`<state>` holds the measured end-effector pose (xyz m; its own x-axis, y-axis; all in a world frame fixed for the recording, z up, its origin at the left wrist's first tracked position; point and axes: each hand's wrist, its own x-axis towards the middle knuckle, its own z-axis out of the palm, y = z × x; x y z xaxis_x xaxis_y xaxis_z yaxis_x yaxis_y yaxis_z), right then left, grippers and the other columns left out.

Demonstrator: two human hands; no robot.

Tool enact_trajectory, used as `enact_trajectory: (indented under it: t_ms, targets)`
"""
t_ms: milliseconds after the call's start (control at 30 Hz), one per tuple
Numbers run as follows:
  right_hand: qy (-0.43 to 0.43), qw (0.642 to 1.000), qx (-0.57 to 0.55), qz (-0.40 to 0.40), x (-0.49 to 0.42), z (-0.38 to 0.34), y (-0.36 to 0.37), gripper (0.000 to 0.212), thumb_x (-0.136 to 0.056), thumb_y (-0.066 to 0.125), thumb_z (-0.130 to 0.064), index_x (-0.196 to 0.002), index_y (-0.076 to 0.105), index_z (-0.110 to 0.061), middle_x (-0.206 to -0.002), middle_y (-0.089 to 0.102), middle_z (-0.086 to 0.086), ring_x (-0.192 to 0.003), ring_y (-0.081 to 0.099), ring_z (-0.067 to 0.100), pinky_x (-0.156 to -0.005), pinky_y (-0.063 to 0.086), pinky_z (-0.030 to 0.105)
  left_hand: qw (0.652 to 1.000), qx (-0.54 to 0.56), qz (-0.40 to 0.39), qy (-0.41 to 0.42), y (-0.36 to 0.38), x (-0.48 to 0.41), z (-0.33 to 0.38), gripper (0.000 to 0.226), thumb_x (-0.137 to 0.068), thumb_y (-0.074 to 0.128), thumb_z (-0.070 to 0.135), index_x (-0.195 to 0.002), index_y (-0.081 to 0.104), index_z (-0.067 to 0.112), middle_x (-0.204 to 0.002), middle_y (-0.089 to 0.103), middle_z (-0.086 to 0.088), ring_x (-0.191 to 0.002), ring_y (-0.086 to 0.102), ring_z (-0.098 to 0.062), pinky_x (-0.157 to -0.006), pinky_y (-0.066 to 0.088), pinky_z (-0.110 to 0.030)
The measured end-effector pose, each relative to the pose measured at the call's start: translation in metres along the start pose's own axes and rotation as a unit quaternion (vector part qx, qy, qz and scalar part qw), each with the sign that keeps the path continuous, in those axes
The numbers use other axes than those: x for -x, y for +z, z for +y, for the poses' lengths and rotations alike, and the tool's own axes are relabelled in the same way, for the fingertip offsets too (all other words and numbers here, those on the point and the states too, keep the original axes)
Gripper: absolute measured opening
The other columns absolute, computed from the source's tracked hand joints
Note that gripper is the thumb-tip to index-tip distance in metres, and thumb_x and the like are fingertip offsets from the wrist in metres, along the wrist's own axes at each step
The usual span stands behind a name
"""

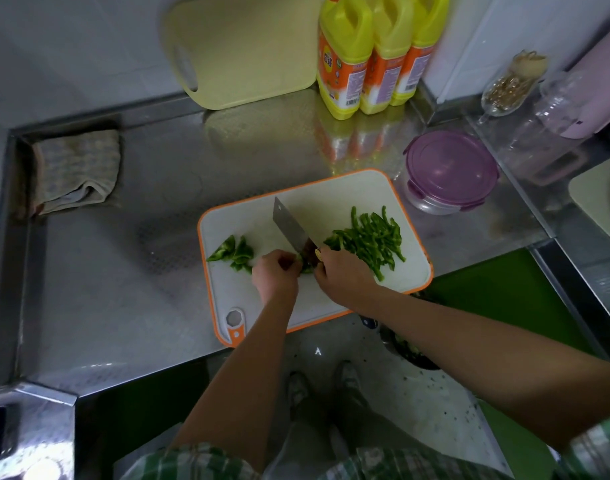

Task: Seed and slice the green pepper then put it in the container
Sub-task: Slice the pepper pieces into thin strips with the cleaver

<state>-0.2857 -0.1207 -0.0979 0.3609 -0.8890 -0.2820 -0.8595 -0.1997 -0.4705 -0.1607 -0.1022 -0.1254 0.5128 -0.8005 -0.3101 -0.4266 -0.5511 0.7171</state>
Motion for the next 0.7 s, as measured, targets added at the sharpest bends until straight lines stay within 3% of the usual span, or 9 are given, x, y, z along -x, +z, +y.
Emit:
enact_trajectory:
  t_ms: [200, 333, 467, 700]
  targets:
    - [0.011, 0.999, 0.039, 0.024, 0.006, -0.002, 0.015, 0.022, -0.101, 0.037, -0.025, -0.104, 0.052, -0.008, -0.075, 0.055, 0.006, -0.065, 0.056, 0.025, -0.054, 0.034, 0.03, 0.998, 0.042, -0.037, 0.028, -0.004, 0.0, -0.011, 0.015, -0.077, 0.078, 0.01, -0.092, 0.077, 0.012, -0.087, 0.075, -0.002, -0.083, 0.068, -0.016, -0.082, 0.056, -0.033]
    - [-0.003, 0.998, 0.027, 0.051, 0.003, 0.003, 0.012, 0.022, -0.1, 0.039, -0.025, -0.109, 0.052, -0.009, -0.066, 0.046, -0.001, -0.056, 0.045, 0.019, -0.048, 0.029, 0.029, 0.996, 0.073, -0.049, 0.008, -0.006, 0.003, -0.016, 0.016, -0.076, 0.079, 0.009, -0.091, 0.077, 0.013, -0.085, 0.074, -0.003, -0.082, 0.069, -0.018, -0.083, 0.057, -0.037]
    - [0.006, 0.997, -0.021, 0.075, -0.005, 0.008, 0.001, 0.016, -0.099, 0.043, -0.022, -0.087, 0.043, -0.011, -0.056, 0.036, -0.004, -0.046, 0.034, 0.012, -0.044, 0.024, 0.028, 0.99, 0.127, -0.05, -0.038, -0.002, 0.002, -0.016, 0.015, -0.075, 0.078, 0.006, -0.085, 0.076, 0.017, -0.084, 0.074, -0.003, -0.082, 0.07, -0.021, -0.083, 0.058, -0.042]
    - [-0.028, 0.999, -0.011, 0.023, 0.003, 0.009, -0.011, 0.019, -0.097, 0.042, -0.022, -0.081, 0.042, -0.012, -0.058, 0.041, 0.0, -0.047, 0.039, 0.015, -0.045, 0.027, 0.029, 0.988, 0.131, -0.028, -0.078, 0.0, 0.001, -0.012, 0.018, -0.078, 0.077, 0.007, -0.094, 0.075, 0.013, -0.091, 0.074, -0.005, -0.087, 0.069, -0.02, -0.086, 0.057, -0.04]
